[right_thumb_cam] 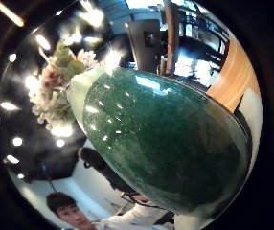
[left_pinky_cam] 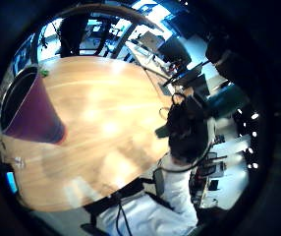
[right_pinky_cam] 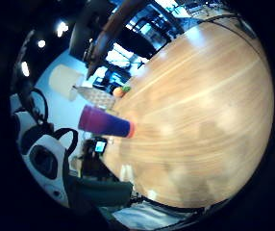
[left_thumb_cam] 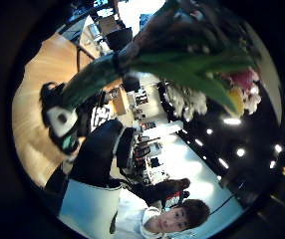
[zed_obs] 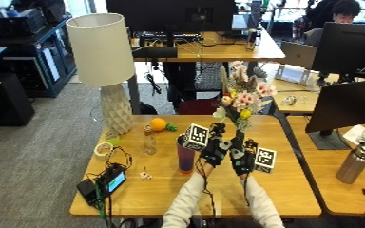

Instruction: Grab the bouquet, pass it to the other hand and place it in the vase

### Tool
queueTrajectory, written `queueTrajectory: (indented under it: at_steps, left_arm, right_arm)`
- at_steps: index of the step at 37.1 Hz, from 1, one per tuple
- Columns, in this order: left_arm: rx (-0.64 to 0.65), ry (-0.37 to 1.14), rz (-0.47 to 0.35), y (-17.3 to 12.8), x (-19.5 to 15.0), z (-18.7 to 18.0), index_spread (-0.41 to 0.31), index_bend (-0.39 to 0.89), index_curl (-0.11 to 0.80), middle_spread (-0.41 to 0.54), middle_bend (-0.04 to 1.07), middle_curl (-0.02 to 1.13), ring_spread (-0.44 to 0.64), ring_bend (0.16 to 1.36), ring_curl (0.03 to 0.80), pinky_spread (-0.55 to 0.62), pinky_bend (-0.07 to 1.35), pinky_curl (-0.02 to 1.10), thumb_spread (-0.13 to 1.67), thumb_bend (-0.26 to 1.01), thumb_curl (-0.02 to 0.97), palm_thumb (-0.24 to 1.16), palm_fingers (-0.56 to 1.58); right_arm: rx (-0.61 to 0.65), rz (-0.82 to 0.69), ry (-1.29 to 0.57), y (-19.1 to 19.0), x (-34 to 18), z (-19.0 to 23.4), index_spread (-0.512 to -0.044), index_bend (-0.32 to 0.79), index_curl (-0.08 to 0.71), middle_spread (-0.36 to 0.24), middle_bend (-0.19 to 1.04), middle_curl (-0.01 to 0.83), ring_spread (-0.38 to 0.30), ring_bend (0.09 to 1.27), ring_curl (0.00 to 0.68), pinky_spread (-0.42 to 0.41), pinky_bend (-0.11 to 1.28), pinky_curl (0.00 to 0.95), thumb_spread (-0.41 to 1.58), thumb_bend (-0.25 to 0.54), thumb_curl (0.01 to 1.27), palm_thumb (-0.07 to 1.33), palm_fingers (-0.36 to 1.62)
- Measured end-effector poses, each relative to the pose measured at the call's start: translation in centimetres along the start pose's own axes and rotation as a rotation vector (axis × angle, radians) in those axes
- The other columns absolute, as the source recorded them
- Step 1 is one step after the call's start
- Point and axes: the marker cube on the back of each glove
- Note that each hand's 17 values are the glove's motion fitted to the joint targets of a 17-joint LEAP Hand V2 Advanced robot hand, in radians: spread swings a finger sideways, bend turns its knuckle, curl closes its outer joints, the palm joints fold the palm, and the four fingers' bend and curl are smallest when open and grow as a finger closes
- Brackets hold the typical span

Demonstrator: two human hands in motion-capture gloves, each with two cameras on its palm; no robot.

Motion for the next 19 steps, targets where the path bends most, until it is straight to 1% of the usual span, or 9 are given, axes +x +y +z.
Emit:
queueTrajectory:
  at_steps: [3,7,10,11,13,14,15,16,19]
  left_arm:
    - [0.065,0.067,0.047,0.0,0.7,0.7,-0.024,0.07,0.323,0.05,0.15,0.29,0.03,0.53,0.347,-0.02,0.44,0.41,1.07,-0.01,0.295,0.31,0.5]
    - [0.115,0.167,0.198,0.0,1.9,1.5,-0.013,0.11,0.316,0.057,0.15,0.29,0.04,0.54,0.348,-0.01,0.45,0.41,1.02,-0.02,0.306,0.33,0.48]
    - [0.221,0.04,0.137,-0.1,1.0,1.3,-0.008,0.06,0.289,0.022,0.16,0.29,-0.03,0.6,0.35,-0.08,0.53,0.41,1.0,-0.01,0.317,0.36,0.64]
    - [0.262,0.007,0.115,-0.1,0.8,1.1,-0.006,0.07,0.284,0.028,0.15,0.28,-0.01,0.59,0.335,-0.06,0.51,0.4,1.0,-0.02,0.317,0.35,0.59]
    - [0.334,-0.016,0.101,0.0,0.7,0.5,-0.023,0.04,0.264,-0.037,0.18,0.29,-0.11,0.63,0.344,-0.18,0.59,0.41,0.99,-0.01,0.325,0.39,0.81]
    - [0.362,-0.019,0.099,0.0,0.7,0.2,-0.062,0.05,0.261,-0.107,0.26,0.32,-0.19,0.64,0.342,-0.25,0.63,0.41,0.99,0.01,0.334,0.43,1.03]
    - [0.388,-0.023,0.098,0.1,0.6,-0.1,-0.039,0.03,0.242,-0.08,0.17,0.29,-0.16,0.62,0.321,-0.23,0.59,0.38,0.98,-0.02,0.33,0.4,0.87]
    - [0.413,-0.03,0.098,0.2,0.5,-0.3,-0.086,0.06,0.254,-0.148,0.29,0.35,-0.23,0.64,0.351,-0.3,0.64,0.41,0.98,0.01,0.341,0.46,1.1]
    - [0.483,-0.06,0.108,0.5,0.4,-1.0,-0.164,0.18,0.287,-0.24,0.47,0.41,-0.31,0.65,0.371,-0.37,0.57,0.4,0.92,0.06,0.396,0.61,1.41]
  right_arm:
    - [-0.034,0.024,-0.043,0.8,1.2,2.0,-0.196,0.43,0.555,-0.146,0.75,0.593,-0.201,0.92,0.535,-0.266,0.68,0.483,0.47,-0.027,0.63,1.02,1.41]
    - [-0.042,-0.01,-0.079,1.8,1.4,3.9,-0.195,0.43,0.564,-0.145,0.76,0.594,-0.2,0.92,0.535,-0.264,0.68,0.484,0.45,-0.027,0.65,1.02,1.41]
    - [-0.047,-0.028,-0.1,2.6,1.7,5.2,-0.197,0.43,0.571,-0.145,0.77,0.594,-0.199,0.93,0.534,-0.263,0.68,0.486,0.44,-0.029,0.66,1.02,1.41]
    - [-0.054,-0.02,-0.101,3.0,1.7,5.5,-0.197,0.43,0.573,-0.145,0.77,0.594,-0.199,0.93,0.533,-0.263,0.68,0.486,0.43,-0.028,0.66,1.02,1.41]
    - [-0.074,-0.008,-0.103,3.7,1.7,6.1,-0.197,0.43,0.578,-0.145,0.77,0.593,-0.199,0.93,0.533,-0.263,0.68,0.487,0.43,-0.03,0.66,1.02,1.41]
    - [-0.084,-0.008,-0.108,4.1,1.7,6.4,-0.194,0.43,0.58,-0.145,0.77,0.593,-0.198,0.93,0.533,-0.263,0.68,0.487,0.42,-0.028,0.67,1.02,1.4]
    - [-0.093,-0.014,-0.116,4.4,1.6,6.7,-0.194,0.43,0.582,-0.145,0.77,0.593,-0.199,0.93,0.533,-0.262,0.68,0.488,0.42,-0.03,0.67,1.02,1.4]
    - [-0.103,-0.024,-0.122,4.6,1.6,7.0,-0.194,0.43,0.584,-0.142,0.77,0.593,-0.198,0.93,0.533,-0.263,0.68,0.487,0.42,-0.028,0.67,1.02,1.4]
    - [-0.131,-0.089,-0.114,4.9,2.0,7.7,-0.195,0.42,0.587,-0.146,0.77,0.591,-0.198,0.93,0.534,-0.269,0.68,0.486,0.42,-0.027,0.68,1.03,1.39]
